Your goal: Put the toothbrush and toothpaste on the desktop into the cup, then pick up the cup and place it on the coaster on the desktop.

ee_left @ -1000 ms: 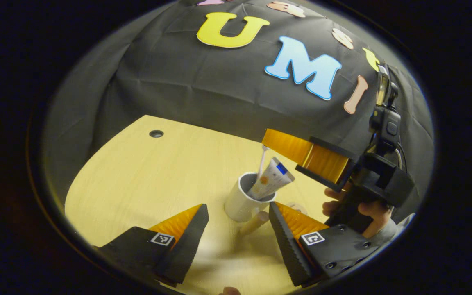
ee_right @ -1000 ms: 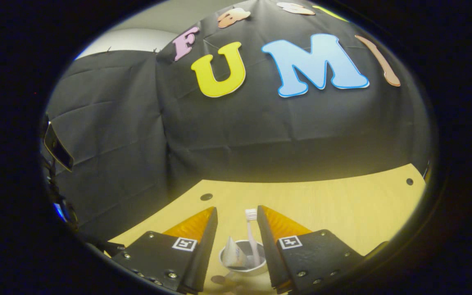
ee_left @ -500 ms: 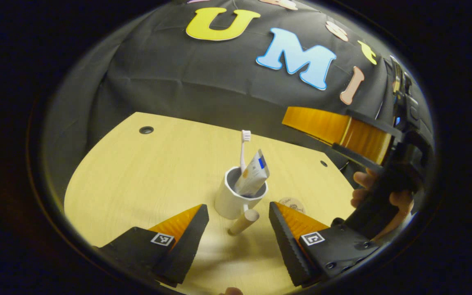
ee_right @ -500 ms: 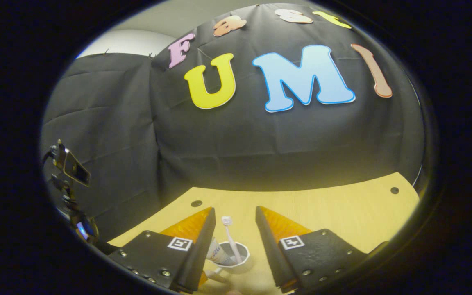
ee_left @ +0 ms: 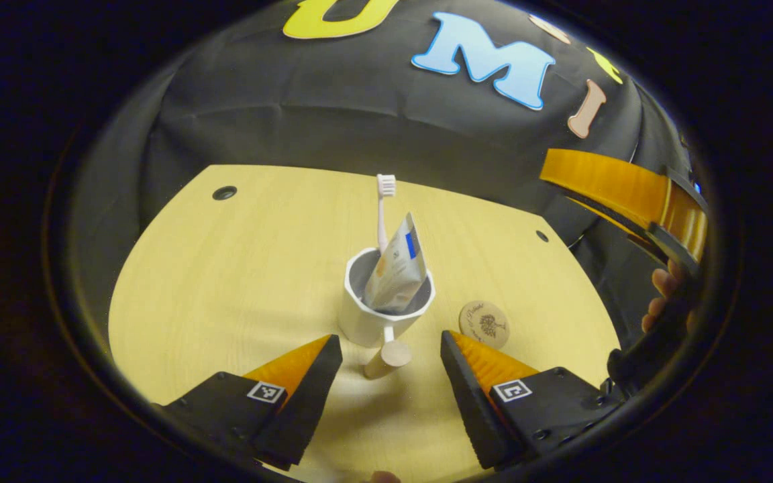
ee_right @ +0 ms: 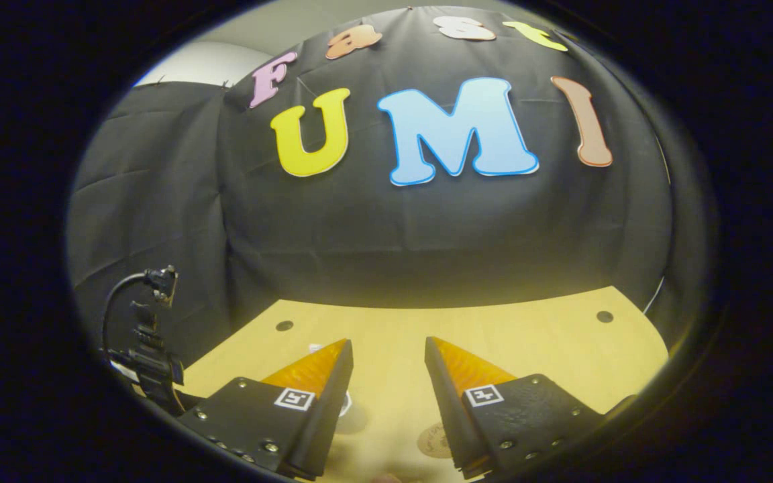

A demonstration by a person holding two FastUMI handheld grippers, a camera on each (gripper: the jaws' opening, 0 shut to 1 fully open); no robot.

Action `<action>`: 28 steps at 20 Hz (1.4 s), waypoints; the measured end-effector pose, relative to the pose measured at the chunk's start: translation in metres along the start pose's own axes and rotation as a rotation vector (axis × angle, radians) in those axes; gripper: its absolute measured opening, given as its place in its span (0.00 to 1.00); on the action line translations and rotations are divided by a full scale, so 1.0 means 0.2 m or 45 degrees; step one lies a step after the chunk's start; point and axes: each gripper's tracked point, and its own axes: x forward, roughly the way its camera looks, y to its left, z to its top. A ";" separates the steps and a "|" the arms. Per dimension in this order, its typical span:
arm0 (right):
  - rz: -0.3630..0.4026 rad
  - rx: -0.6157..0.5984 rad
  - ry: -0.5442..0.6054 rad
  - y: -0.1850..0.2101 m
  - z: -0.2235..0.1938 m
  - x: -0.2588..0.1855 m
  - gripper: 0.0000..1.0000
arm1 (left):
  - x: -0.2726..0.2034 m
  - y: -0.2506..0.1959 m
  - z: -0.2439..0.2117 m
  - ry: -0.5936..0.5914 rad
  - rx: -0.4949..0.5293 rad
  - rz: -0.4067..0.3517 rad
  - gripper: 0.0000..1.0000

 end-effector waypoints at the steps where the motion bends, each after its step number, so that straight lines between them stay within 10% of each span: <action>1: -0.011 0.003 0.016 -0.03 -0.01 -0.02 0.66 | 0.02 0.01 0.00 0.026 0.002 0.016 0.99; 16: -0.157 -0.006 0.135 -0.43 -0.16 -0.22 0.66 | 0.25 0.06 -0.10 0.411 0.141 0.146 0.99; 26: -0.204 0.031 0.179 -0.54 -0.24 -0.27 0.67 | 0.31 0.10 -0.16 0.496 0.091 0.235 0.41; 28: -0.205 0.042 0.184 -0.55 -0.25 -0.28 0.67 | 0.32 0.09 -0.16 0.501 0.110 0.248 0.42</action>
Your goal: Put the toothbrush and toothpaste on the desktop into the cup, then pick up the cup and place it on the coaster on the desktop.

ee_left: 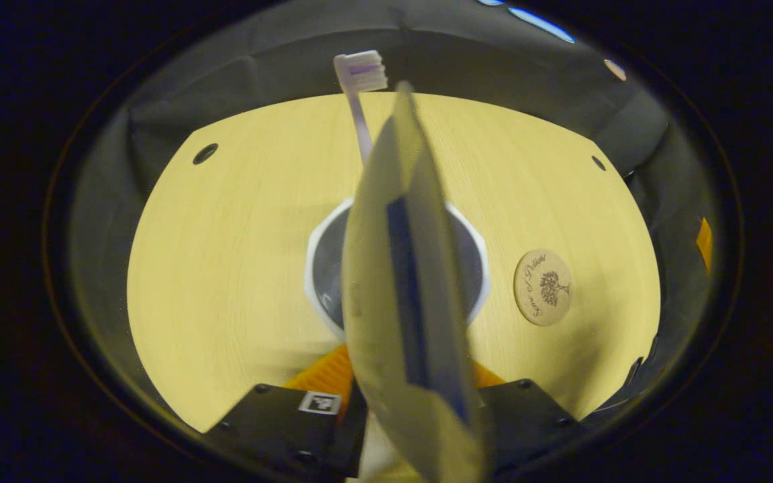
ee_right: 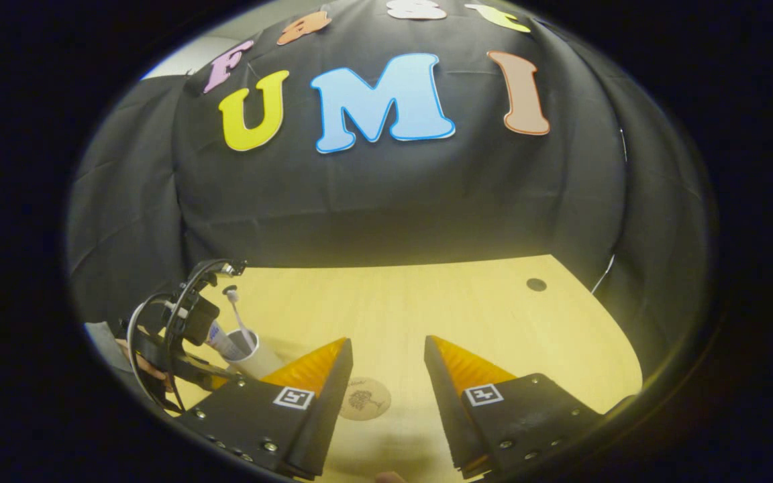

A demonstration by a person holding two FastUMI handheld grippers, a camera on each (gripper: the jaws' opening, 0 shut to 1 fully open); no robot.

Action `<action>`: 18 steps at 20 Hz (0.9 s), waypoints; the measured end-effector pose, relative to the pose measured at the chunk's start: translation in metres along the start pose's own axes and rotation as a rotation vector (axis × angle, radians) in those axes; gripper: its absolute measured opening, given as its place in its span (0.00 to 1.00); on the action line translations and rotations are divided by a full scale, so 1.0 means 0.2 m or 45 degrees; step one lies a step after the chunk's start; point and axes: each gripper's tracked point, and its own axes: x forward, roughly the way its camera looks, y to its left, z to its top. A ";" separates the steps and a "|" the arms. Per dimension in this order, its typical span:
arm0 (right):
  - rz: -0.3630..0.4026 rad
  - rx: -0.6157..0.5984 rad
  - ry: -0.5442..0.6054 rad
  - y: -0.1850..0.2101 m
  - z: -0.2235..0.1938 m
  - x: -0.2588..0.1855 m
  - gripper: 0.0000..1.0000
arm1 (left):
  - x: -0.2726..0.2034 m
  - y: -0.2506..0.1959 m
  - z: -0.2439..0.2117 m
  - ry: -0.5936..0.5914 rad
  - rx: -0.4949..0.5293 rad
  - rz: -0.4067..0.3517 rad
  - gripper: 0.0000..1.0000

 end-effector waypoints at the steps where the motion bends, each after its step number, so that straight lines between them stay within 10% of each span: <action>1: -0.001 0.003 0.003 0.00 -0.01 0.00 0.67 | 0.01 0.00 -0.01 -0.002 0.011 0.007 0.43; 5: -0.004 0.001 0.005 -0.01 -0.02 -0.02 0.67 | 0.00 0.00 0.00 -0.027 0.013 0.010 0.30; 6: -0.010 -0.002 0.003 -0.02 -0.02 -0.03 0.64 | 0.01 0.00 0.00 -0.024 0.011 0.023 0.41; 18: -0.060 0.018 -0.035 -0.11 0.00 -0.10 0.65 | -0.12 -0.38 0.05 -0.100 0.199 -0.093 0.34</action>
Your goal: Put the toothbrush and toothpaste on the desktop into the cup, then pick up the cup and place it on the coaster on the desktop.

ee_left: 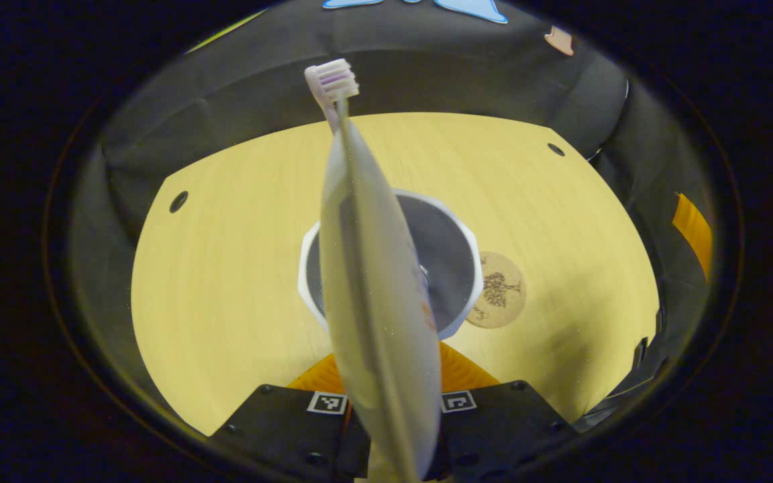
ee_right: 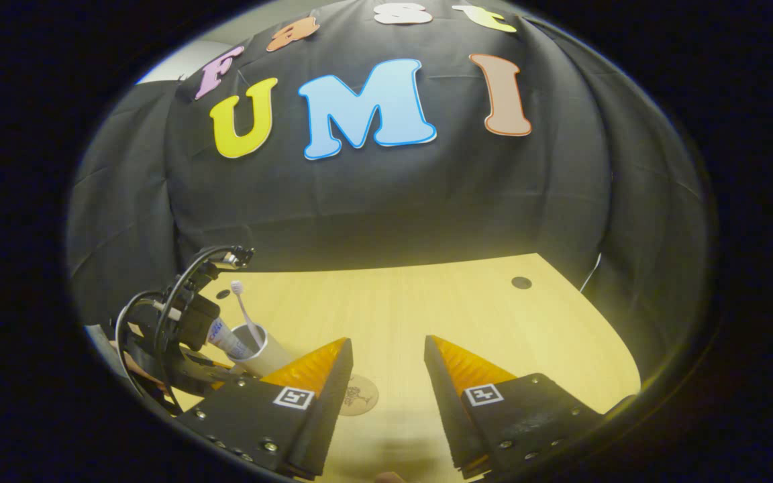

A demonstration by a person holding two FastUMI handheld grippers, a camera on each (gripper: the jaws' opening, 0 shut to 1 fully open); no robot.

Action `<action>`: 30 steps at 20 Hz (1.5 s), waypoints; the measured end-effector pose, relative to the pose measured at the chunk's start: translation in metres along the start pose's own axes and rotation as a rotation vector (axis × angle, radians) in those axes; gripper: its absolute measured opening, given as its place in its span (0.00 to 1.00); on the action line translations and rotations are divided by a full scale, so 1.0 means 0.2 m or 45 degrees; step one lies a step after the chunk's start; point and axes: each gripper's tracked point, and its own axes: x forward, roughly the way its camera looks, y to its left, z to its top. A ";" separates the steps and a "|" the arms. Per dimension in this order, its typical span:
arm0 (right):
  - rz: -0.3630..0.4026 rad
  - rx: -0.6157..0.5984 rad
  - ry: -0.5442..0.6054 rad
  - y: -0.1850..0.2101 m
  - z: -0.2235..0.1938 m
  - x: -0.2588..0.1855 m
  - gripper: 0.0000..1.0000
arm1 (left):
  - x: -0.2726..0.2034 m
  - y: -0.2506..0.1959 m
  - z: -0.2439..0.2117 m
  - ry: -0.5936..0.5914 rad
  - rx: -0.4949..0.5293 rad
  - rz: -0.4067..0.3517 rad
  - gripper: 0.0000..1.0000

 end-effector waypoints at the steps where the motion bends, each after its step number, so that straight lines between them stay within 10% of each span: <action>1: -0.008 -0.002 -0.005 -0.02 0.00 -0.01 0.65 | 0.00 -0.06 0.01 0.001 0.013 -0.013 0.35; 30: -0.099 0.095 -0.011 -0.37 -0.03 -0.16 0.64 | 0.22 -0.54 -0.02 0.104 0.167 -0.017 0.37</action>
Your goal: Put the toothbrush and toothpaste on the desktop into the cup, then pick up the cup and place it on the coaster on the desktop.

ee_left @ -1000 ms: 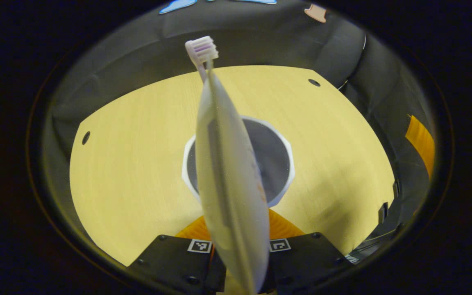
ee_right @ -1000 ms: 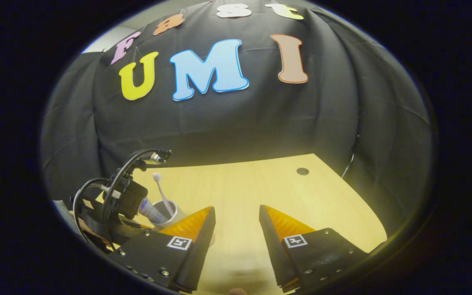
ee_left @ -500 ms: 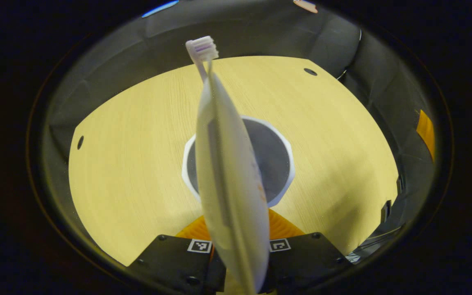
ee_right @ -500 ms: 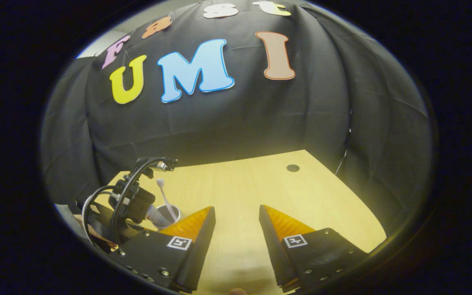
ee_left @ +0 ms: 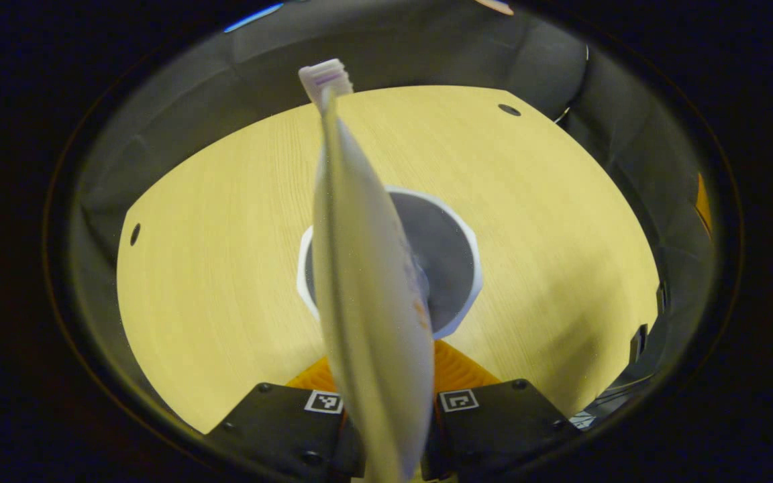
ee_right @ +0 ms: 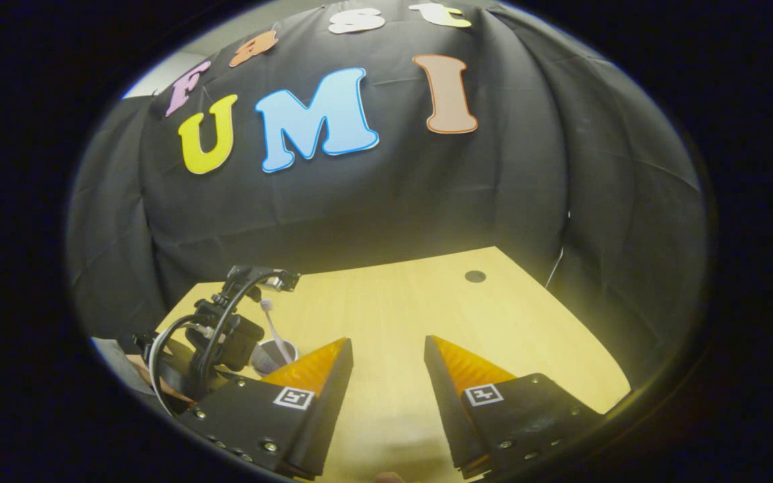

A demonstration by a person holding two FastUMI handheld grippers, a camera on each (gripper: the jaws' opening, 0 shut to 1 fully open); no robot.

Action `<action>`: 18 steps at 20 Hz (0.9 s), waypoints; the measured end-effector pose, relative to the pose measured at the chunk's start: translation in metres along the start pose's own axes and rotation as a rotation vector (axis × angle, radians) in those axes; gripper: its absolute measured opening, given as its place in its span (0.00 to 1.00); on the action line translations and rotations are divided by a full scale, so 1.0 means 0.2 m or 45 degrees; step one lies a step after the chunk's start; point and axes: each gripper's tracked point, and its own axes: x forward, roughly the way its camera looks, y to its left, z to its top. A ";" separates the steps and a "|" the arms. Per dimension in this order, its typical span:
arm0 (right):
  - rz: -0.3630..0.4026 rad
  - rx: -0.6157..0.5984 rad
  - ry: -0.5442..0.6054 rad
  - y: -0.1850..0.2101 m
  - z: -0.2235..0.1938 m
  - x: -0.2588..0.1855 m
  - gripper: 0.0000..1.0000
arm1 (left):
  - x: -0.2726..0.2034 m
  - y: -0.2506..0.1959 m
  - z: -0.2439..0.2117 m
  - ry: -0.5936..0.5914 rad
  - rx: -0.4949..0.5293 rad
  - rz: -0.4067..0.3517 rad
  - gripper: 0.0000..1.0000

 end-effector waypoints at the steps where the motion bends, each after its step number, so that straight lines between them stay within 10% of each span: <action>1: 0.003 -0.005 -0.002 0.01 0.00 -0.01 0.64 | -0.02 0.00 0.00 -0.014 -0.001 0.002 0.31; 5: 0.026 -0.022 -0.014 0.04 0.02 -0.05 0.64 | -0.16 -0.01 0.00 -0.092 -0.003 -0.030 0.53; 6: 0.034 -0.030 -0.020 0.05 0.03 -0.07 0.66 | -0.18 -0.02 0.01 -0.113 -0.005 -0.028 0.73; 9: 0.072 -0.059 -0.040 0.11 0.06 -0.12 0.66 | -0.31 -0.02 0.01 -0.198 -0.030 -0.020 0.72; 11: 0.102 -0.085 -0.067 0.14 0.09 -0.18 0.66 | -0.44 0.01 -0.01 -0.257 -0.048 0.000 0.92; 18: 0.223 -0.139 -0.196 0.28 0.23 -0.38 0.64 | -0.94 0.12 -0.04 -0.556 -0.170 0.083 0.88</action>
